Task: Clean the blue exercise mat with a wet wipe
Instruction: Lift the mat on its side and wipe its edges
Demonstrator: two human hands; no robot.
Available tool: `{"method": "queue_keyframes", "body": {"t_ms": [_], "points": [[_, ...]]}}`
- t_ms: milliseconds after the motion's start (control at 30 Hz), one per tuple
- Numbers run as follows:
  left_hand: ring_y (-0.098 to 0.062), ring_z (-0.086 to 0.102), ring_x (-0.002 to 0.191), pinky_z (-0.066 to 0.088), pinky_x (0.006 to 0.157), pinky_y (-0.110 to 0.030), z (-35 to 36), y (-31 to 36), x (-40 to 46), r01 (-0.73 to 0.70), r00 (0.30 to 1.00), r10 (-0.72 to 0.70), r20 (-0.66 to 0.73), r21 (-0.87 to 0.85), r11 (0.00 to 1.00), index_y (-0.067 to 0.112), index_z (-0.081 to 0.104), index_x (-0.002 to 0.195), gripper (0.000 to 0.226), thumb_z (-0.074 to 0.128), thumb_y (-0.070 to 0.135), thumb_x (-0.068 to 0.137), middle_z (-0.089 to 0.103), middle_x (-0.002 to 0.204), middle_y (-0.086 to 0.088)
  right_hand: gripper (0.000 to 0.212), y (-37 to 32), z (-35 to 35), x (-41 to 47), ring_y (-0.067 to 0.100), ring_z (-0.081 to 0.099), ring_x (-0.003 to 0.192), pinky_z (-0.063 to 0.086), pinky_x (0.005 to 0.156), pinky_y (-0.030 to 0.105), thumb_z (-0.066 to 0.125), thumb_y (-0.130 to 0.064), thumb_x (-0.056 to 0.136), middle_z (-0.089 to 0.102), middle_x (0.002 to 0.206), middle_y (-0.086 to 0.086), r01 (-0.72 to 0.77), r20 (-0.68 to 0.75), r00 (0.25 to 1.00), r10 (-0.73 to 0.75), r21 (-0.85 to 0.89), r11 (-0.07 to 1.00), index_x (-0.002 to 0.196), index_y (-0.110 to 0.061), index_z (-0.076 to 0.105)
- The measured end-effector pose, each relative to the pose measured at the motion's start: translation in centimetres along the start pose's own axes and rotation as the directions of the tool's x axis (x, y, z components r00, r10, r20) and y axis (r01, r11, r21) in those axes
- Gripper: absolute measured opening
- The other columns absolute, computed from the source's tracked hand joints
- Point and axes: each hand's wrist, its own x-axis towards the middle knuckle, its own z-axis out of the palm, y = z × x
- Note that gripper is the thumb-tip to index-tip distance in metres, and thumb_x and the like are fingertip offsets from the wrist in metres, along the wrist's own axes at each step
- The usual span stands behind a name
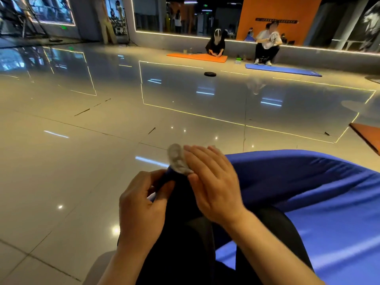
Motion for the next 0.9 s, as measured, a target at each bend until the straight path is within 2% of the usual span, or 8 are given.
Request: {"method": "queue_keyframes", "body": {"t_ms": [67, 167, 300, 467, 600, 667, 767, 900], "points": [[0.001, 0.062, 0.087, 0.048, 0.071, -0.006, -0.6, 0.0, 0.1, -0.026, 1.000, 0.026, -0.018, 0.004, 1.000, 0.036, 0.064, 0.095, 0.014, 0.071, 0.026, 0.087, 0.065, 0.089, 0.015, 0.040, 3.2, -1.9, -0.9, 0.024, 0.057, 0.117, 0.036, 0.110, 0.032, 0.032, -0.029, 0.106, 0.065, 0.123, 0.011, -0.001, 0.004, 1.000, 0.001, -0.040, 0.999, 0.121, -0.007, 0.062], [0.001, 0.062, 0.088, 0.049, 0.073, -0.006, -1.0, -0.2, 0.1, -0.010, 1.000, 0.010, -0.018, -0.031, 0.999, 0.037, 0.064, 0.095, 0.010, 0.068, 0.034, 0.087, 0.064, 0.090, 0.015, 0.045, 7.6, -5.2, -3.3, 0.018, 0.052, 0.122, 0.036, 0.110, 0.030, 0.029, -0.036, 0.107, 0.056, 0.128, -0.002, -0.236, -0.030, 0.972, 0.234, -0.141, 0.961, 0.125, -0.009, 0.062], [0.001, 0.062, 0.088, 0.049, 0.074, -0.007, -0.6, -0.2, -0.4, -0.004, 1.000, 0.004, -0.016, -0.007, 1.000, 0.031, 0.065, 0.097, 0.012, 0.069, 0.026, 0.087, 0.064, 0.086, 0.015, 0.050, 8.1, -5.5, -3.5, 0.000, 0.039, 0.131, 0.031, 0.114, 0.047, 0.028, -0.039, 0.102, 0.054, 0.134, -0.008, -0.494, -0.058, 0.870, 0.490, -0.090, 0.865, 0.130, -0.012, 0.061], [0.001, 0.063, 0.089, 0.049, 0.072, -0.008, -0.2, 0.8, -0.5, 0.020, 1.000, -0.019, 0.016, -0.038, 0.999, 0.039, 0.064, 0.093, 0.017, 0.066, 0.026, 0.082, 0.066, 0.087, 0.015, 0.045, -1.5, 0.1, -0.5, 0.014, 0.049, 0.129, 0.024, 0.118, 0.039, 0.032, -0.033, 0.104, 0.065, 0.127, 0.004, -0.234, -0.065, 0.969, 0.236, 0.041, 0.971, 0.120, -0.009, 0.067], [0.003, 0.064, 0.088, 0.047, 0.071, -0.004, -1.6, 0.7, -1.0, 0.039, 0.998, -0.038, 0.052, -0.016, 0.999, 0.039, 0.064, 0.088, 0.034, 0.073, 0.008, 0.079, 0.066, 0.093, 0.020, 0.044, -1.8, 0.7, -1.0, 0.022, 0.051, 0.130, 0.031, 0.115, 0.039, 0.028, -0.032, 0.107, 0.061, 0.132, 0.010, 0.086, 0.042, 0.996, -0.084, -0.065, 0.994, 0.129, -0.009, 0.058], [0.000, 0.064, 0.086, 0.049, 0.071, -0.007, -2.2, 0.7, -1.0, -0.006, 0.998, 0.004, 0.069, 0.020, 1.000, 0.036, 0.066, 0.090, 0.036, 0.073, 0.003, 0.079, 0.067, 0.092, 0.017, 0.041, 0.6, -0.8, -2.0, 0.023, 0.051, 0.128, 0.030, 0.116, 0.035, 0.028, -0.033, 0.107, 0.062, 0.131, 0.011, 0.069, 0.070, 0.996, -0.062, -0.101, 0.992, 0.130, -0.010, 0.053], [0.002, 0.063, 0.085, 0.049, 0.071, -0.005, -2.9, 0.3, -0.8, -0.018, 0.998, 0.016, 0.054, 0.029, 0.999, 0.038, 0.064, 0.092, 0.039, 0.071, 0.002, 0.080, 0.066, 0.091, 0.019, 0.046, 4.9, -3.8, -3.3, 0.025, 0.051, 0.123, 0.027, 0.116, 0.030, 0.029, -0.032, 0.107, 0.062, 0.127, 0.016, -0.098, 0.041, 0.993, 0.108, -0.191, 0.977, 0.127, -0.004, 0.059], [0.000, 0.063, 0.083, 0.048, 0.070, -0.004, -4.2, -0.1, -0.7, 0.011, 0.999, -0.012, 0.037, 0.009, 1.000, 0.050, 0.068, 0.083, 0.051, 0.072, -0.001, 0.079, 0.066, 0.085, 0.019, 0.054, 11.8, -8.8, -6.2, 0.032, 0.045, 0.123, 0.033, 0.108, 0.041, 0.028, -0.045, 0.105, 0.056, 0.132, 0.023, -0.110, 0.188, 0.962, 0.199, -0.401, 0.910, 0.132, -0.003, 0.049]]}}
